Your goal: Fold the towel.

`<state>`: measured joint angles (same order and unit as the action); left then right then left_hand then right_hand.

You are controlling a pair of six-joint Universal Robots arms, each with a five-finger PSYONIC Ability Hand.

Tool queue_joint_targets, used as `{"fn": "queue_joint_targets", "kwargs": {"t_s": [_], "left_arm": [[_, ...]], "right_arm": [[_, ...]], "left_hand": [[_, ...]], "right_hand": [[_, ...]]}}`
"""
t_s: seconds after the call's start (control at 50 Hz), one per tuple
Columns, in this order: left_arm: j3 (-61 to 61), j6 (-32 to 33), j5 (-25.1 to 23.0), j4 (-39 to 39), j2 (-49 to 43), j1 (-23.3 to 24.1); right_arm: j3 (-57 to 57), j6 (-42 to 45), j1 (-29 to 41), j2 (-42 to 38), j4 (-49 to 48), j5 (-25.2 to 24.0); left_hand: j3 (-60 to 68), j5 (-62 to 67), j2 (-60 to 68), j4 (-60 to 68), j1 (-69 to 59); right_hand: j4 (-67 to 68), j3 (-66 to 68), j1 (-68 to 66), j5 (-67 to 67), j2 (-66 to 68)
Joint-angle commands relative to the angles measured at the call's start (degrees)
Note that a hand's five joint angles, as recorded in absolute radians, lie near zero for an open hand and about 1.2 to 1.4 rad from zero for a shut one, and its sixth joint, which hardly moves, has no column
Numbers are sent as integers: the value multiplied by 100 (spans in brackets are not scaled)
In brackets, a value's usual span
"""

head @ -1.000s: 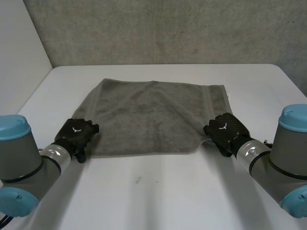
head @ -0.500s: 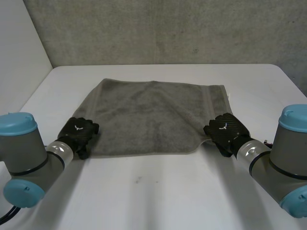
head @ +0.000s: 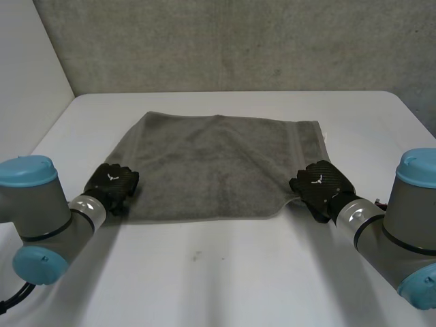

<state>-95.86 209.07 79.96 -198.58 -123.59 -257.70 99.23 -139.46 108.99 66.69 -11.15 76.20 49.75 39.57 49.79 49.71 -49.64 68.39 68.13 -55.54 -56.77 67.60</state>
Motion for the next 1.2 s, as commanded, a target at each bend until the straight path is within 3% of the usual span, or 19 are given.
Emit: {"fn": "queue_joint_targets", "kwargs": {"t_s": [0.02,0.28,0.44,0.46,0.48,0.5,0.52,0.54,0.96,1.2], "left_arm": [[14,11,11,30,-42,0],[-372,2,46,57,880,-43],[-601,-24,11,48,942,-43],[-627,-15,2,57,916,-43],[-627,-15,2,57,916,-43],[-679,2,2,57,907,-43],[-680,2,2,57,907,-43],[-750,2,-7,48,907,-43],[-1084,2,-16,101,898,18],[-698,2,-16,48,468,9]], "right_arm": [[0,6,8,2,-1,0],[-105,-11,-35,90,113,61],[-62,-3,-159,310,210,44],[-53,-3,-159,310,210,44],[-53,-3,-159,310,210,44],[-35,-3,-159,310,210,44],[-35,-3,-159,310,210,44],[-26,6,-159,301,210,44],[26,-3,-167,266,201,0],[44,-3,-159,248,192,-9]], "left_hand": [[3025,3043,3021,3028,-3036],[3025,3043,3021,3029,-3036],[3025,3043,3021,3029,-3036],[1928,1946,1924,1932,-1939],[1917,1935,1913,1921,-1928],[-1064,-1046,-1068,-1060,1053],[-1094,-1076,-1098,-1090,1082],[-1960,-1942,-1964,-1956,1949],[-1885,-1867,-1889,-1881,1873],[-760,-742,-764,-756,749]], "right_hand": [[1161,1187,-2446,-1323,1240],[1161,1187,-2446,-1323,1240],[1161,1187,-2446,-1323,1240],[1161,1187,-2446,-1323,1240],[1161,1187,-2446,-1323,1240],[1161,1187,-2446,-1323,1240],[1161,1187,-2446,-1323,1240],[1161,1187,-2446,-1323,1240],[1161,1187,-2446,-1323,1240],[1161,1187,-2446,-1323,1240]]}}
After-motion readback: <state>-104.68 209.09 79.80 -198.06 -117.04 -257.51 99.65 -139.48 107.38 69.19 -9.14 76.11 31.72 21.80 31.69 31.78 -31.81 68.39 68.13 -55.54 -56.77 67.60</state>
